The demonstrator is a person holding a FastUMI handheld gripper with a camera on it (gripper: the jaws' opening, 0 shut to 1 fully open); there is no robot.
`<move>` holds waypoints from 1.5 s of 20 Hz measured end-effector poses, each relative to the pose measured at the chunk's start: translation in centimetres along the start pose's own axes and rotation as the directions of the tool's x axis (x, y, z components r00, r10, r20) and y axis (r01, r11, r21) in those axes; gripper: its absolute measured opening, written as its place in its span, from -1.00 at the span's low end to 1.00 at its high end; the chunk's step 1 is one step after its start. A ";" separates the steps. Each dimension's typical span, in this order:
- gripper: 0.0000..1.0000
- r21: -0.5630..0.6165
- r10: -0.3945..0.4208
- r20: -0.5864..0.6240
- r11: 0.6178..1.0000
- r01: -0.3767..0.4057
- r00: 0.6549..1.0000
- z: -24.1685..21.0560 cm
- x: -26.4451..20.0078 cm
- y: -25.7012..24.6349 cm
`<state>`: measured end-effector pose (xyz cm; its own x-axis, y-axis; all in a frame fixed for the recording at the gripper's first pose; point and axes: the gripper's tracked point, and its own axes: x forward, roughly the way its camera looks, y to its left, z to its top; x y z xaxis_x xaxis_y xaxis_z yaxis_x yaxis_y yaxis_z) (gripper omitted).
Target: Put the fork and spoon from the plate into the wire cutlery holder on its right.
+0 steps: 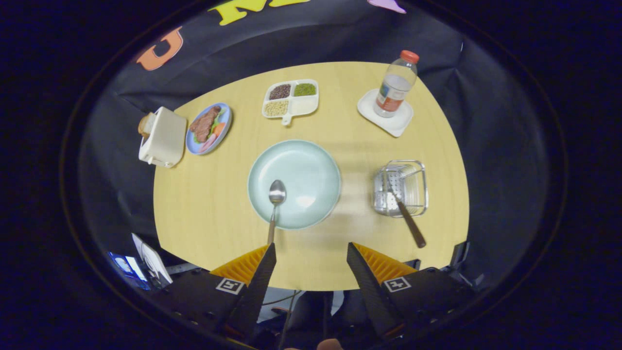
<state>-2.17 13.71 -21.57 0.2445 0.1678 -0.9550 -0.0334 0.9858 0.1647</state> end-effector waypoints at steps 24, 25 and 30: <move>-0.82 0.039 -0.083 -0.108 0.995 0.088 0.991 -3.7 15.4 6.1; -0.82 0.036 -0.086 -0.101 0.995 0.090 0.991 -3.5 15.4 5.9; -0.99 0.013 -0.089 -0.067 0.996 0.090 0.994 -2.7 13.3 5.0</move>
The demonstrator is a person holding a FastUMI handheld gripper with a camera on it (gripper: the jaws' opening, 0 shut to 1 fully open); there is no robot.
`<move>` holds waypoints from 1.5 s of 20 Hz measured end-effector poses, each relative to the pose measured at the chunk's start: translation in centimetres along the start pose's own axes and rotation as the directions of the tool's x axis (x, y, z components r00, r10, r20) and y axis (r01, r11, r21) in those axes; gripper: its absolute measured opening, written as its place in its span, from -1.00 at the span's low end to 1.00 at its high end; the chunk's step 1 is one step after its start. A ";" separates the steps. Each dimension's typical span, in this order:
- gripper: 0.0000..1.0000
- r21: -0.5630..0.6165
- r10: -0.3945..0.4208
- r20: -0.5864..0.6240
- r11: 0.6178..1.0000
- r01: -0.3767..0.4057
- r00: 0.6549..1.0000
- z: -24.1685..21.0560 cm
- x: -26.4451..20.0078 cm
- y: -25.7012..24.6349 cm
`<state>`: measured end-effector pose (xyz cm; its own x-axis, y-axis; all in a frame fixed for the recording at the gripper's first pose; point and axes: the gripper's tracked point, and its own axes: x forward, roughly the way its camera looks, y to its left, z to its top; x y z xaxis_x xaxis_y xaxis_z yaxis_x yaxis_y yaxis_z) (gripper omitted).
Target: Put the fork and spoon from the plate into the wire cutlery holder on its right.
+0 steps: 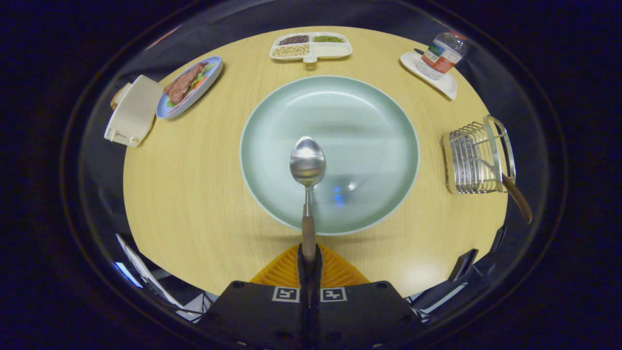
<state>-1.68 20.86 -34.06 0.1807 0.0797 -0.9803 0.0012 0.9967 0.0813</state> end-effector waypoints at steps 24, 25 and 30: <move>-0.99 0.244 0.042 -0.064 0.970 -0.025 0.997 0.7 -13.0 -21.0; -0.99 0.253 0.052 -0.078 0.967 -0.030 0.996 0.7 -12.8 -20.9; -0.87 0.238 0.043 -0.055 0.971 -0.029 0.998 2.3 -12.3 -21.2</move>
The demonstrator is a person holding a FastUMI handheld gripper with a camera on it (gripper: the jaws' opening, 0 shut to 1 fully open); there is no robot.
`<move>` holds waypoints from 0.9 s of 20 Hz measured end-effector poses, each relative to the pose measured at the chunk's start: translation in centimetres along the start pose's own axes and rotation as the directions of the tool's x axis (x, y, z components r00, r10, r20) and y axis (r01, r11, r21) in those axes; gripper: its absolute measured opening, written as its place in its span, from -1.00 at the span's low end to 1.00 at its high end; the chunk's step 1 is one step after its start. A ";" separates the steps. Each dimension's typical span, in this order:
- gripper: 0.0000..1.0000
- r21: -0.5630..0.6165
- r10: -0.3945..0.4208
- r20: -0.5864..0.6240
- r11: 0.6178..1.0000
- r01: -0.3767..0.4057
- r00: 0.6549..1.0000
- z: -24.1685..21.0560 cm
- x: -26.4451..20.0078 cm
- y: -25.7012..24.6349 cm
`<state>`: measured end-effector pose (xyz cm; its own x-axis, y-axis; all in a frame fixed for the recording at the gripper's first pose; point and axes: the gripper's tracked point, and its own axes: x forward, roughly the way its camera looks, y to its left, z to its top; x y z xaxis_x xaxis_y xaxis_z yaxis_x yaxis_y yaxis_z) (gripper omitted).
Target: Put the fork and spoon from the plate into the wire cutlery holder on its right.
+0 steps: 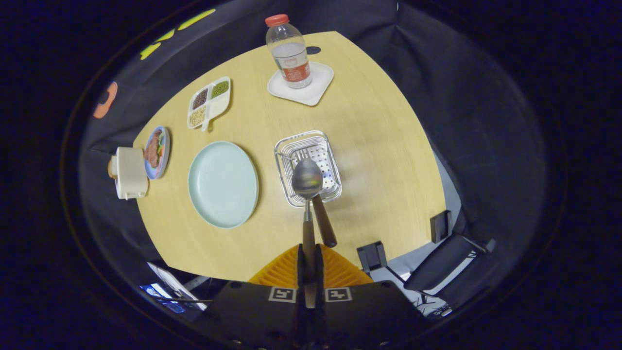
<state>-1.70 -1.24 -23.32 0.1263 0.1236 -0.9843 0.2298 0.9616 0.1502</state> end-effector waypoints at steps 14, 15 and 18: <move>0.94 -0.156 0.106 0.547 0.987 -0.023 0.831 6.3 -10.2 4.3; 0.94 -0.169 0.114 0.612 0.986 -0.011 0.783 6.9 -11.8 4.6; 0.94 -0.194 0.163 0.756 0.981 -0.020 0.634 7.3 -16.9 5.7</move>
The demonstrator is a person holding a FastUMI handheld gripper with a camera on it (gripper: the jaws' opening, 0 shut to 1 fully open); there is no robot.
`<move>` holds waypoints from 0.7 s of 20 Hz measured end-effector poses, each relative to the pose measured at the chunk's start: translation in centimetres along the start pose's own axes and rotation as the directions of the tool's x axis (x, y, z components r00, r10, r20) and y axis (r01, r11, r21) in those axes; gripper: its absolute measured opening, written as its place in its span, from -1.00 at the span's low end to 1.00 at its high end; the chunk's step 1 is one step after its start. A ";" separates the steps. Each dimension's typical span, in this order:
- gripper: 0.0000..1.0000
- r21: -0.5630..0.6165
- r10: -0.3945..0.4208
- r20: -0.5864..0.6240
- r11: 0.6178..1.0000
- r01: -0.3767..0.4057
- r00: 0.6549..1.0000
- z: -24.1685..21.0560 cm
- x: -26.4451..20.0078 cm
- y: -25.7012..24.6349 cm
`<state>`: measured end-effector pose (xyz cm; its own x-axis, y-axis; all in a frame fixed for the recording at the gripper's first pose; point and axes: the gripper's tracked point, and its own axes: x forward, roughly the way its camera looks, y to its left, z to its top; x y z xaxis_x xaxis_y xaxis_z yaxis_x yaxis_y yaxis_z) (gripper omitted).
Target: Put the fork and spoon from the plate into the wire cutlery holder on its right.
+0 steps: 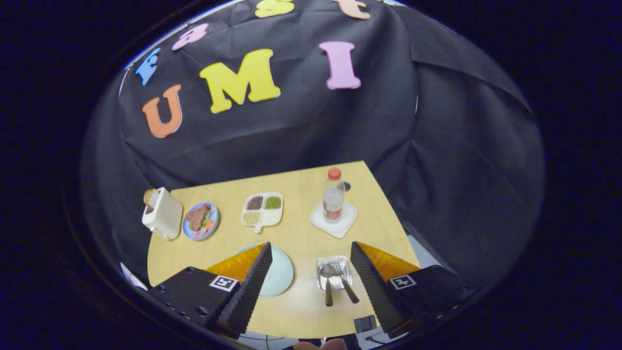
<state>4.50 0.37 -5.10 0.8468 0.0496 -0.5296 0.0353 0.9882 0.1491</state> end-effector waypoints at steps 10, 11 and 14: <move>0.93 -0.012 0.058 0.456 0.998 -0.059 0.888 7.4 -7.7 4.2; 0.93 -0.011 0.059 0.479 0.998 -0.061 0.876 7.5 -8.2 4.8; 0.93 -0.033 0.054 0.521 0.999 -0.044 0.852 7.7 -9.5 5.3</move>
<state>0.72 3.99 7.19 0.9998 0.0205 -0.0080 -0.0191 0.9893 0.1446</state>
